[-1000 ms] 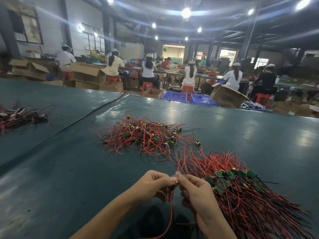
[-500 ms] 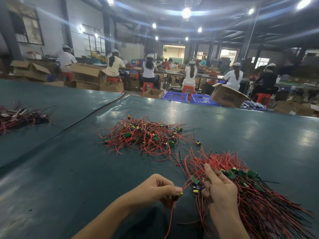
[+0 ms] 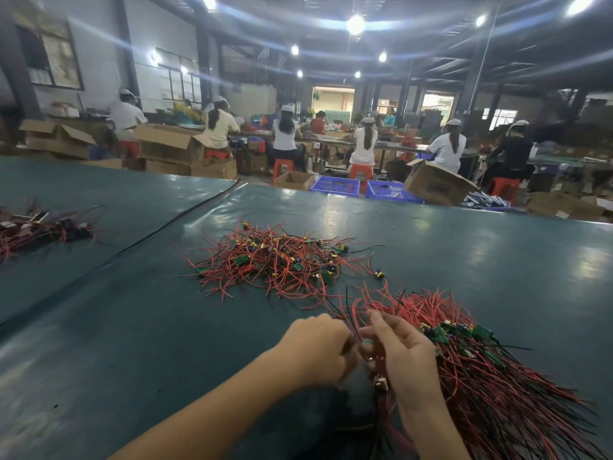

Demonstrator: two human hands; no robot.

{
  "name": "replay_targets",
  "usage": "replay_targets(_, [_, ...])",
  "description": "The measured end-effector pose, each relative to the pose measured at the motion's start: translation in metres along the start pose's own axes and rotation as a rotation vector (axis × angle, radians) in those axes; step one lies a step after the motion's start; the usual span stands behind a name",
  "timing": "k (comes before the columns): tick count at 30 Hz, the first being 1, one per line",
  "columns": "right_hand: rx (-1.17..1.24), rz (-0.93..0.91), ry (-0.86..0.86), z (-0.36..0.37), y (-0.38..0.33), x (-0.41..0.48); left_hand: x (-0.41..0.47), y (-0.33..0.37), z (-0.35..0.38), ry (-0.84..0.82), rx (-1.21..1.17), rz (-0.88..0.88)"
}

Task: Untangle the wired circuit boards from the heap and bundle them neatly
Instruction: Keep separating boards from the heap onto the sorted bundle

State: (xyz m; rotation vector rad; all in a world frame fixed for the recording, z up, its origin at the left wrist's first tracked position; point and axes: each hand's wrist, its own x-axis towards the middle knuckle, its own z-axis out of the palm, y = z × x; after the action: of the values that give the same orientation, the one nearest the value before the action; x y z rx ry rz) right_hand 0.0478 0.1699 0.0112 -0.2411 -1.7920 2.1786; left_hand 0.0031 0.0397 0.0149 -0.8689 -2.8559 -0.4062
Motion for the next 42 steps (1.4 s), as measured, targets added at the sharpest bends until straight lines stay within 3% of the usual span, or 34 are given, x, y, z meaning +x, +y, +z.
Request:
replay_targets(5, [-0.193, -0.001, -0.124, 0.012, 0.016, -0.001, 0.019, -0.058, -0.006, 0.290, -0.074, -0.169])
replay_targets(8, [-0.277, 0.043, -0.190, 0.012, 0.021, 0.000, 0.035, -0.100, 0.000, 0.266, 0.006, -0.317])
replay_targets(13, [-0.327, 0.075, -0.216, 0.009, 0.021, 0.004, 0.052, -0.128, 0.014, 0.044, 0.054, -0.427])
replay_targets(20, [-0.332, 0.079, -0.225, 0.008, 0.024, 0.007, 0.070, -0.130, 0.015, 0.262, -0.122, -0.605])
replay_targets(29, [-0.326, 0.090, -0.223, 0.007, 0.028, 0.010, 0.072, -0.127, 0.013, 0.371, -0.239, -0.589])
replay_targets(38, [-0.365, 0.078, -0.224, 0.005, 0.030, 0.010, 0.073, -0.111, -0.005, 0.586, -0.856, -0.567])
replay_targets(42, [-0.380, 0.079, -0.227, 0.005, 0.030, 0.010, 0.076, -0.106, -0.017, 0.622, -0.925, -0.538])
